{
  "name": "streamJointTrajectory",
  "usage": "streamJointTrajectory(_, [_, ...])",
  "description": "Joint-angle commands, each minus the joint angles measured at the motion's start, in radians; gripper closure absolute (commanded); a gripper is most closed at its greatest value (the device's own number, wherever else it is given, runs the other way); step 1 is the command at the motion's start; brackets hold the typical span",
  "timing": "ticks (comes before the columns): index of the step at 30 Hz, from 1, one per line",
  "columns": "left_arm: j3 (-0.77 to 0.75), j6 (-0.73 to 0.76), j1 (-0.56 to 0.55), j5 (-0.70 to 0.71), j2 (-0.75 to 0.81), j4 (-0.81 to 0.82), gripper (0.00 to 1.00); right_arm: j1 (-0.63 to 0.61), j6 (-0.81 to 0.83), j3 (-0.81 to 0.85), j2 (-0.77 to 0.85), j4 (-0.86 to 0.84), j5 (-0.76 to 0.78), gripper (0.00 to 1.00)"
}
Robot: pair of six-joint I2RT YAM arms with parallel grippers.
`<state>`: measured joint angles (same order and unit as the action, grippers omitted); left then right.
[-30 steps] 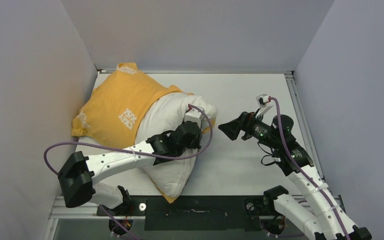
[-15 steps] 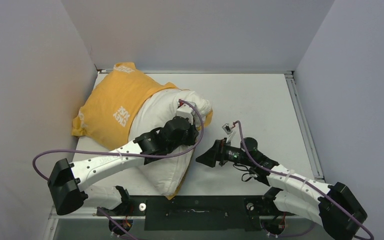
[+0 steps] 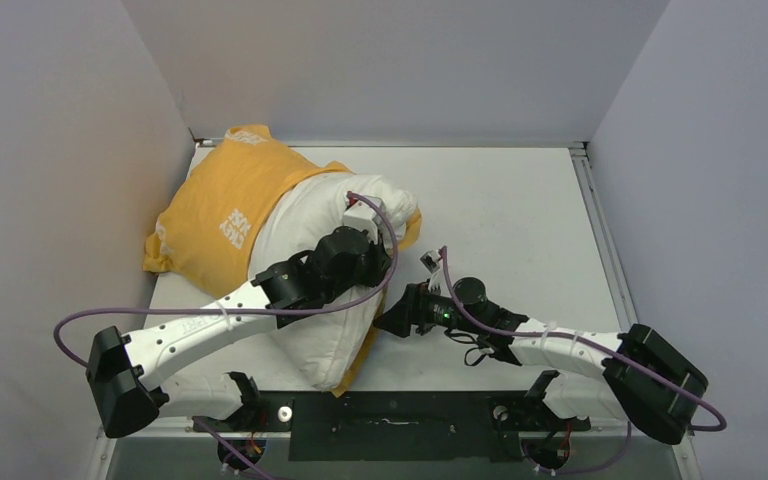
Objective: Put the pillow into the pillowcase
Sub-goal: Stuff the pillow into the pillowcase.
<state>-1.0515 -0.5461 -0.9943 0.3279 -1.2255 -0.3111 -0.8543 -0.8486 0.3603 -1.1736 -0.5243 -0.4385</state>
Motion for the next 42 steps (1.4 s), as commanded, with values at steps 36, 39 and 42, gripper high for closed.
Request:
streamJointTrajectory(36, [-0.173, 0.027, 0.006, 0.027, 0.143, -0.241, 0.27, 0.131, -0.021, 0.114, -0.04, -0.275, 0.053, 0.95])
streamJointTrajectory(39, [-0.171, 0.033, 0.005, 0.015, 0.084, -0.269, 0.3, 0.137, -0.006, 0.125, 0.016, -0.226, 0.044, 0.95])
streamJointTrajectory(42, [-0.166, 0.035, 0.003, 0.063, 0.022, -0.3, 0.31, 0.151, -0.007, 0.131, 0.074, -0.2, 0.027, 0.95])
